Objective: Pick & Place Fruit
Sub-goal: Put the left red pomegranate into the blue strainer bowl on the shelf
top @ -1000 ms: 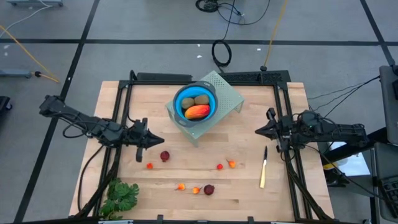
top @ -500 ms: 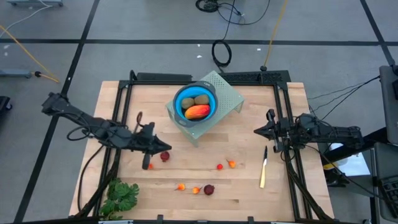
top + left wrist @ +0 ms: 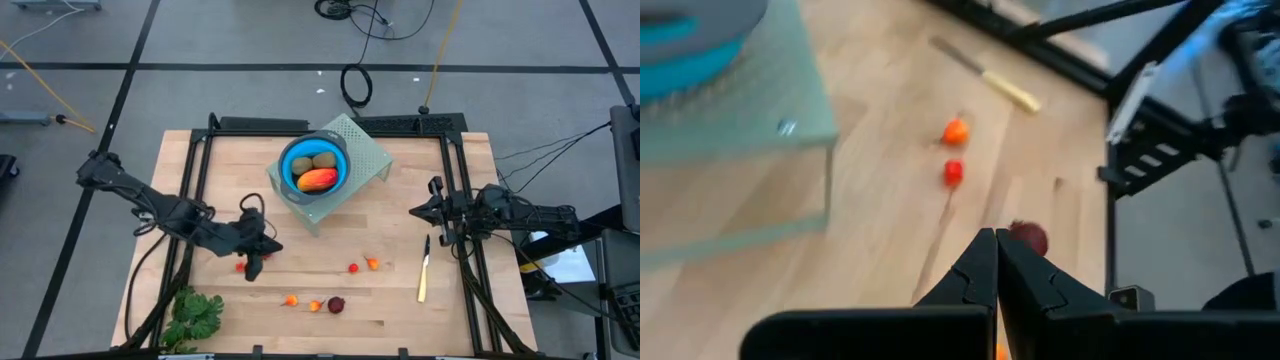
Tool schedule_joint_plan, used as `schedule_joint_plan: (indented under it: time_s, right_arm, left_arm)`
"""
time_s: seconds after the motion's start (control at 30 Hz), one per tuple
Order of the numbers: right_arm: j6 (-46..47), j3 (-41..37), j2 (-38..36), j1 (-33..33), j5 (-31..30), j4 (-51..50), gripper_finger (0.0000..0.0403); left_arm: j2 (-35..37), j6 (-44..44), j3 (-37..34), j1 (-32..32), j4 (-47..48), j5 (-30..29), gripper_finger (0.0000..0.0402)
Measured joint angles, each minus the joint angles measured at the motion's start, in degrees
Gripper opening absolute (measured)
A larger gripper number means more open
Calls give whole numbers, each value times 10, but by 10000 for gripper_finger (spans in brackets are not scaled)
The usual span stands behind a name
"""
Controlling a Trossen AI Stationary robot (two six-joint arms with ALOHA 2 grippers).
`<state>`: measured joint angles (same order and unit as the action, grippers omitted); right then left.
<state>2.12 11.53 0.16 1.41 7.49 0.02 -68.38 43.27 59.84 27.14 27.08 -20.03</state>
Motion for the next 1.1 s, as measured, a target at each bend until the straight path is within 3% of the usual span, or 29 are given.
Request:
schedule_joint_plan:
  time_s: [0.37,0.87,1.1]
  right_arm:
    - [-4,0,0,0,2,-1,0]
    - [1,0,0,0,33,7,0]
    - [2,0,0,0,33,11,0]
  left_arm:
    - [-97,232,111,0,179,37,0]
    - [-172,490,113,-5,280,115,0]
    - [-201,531,113,-18,333,116,0]
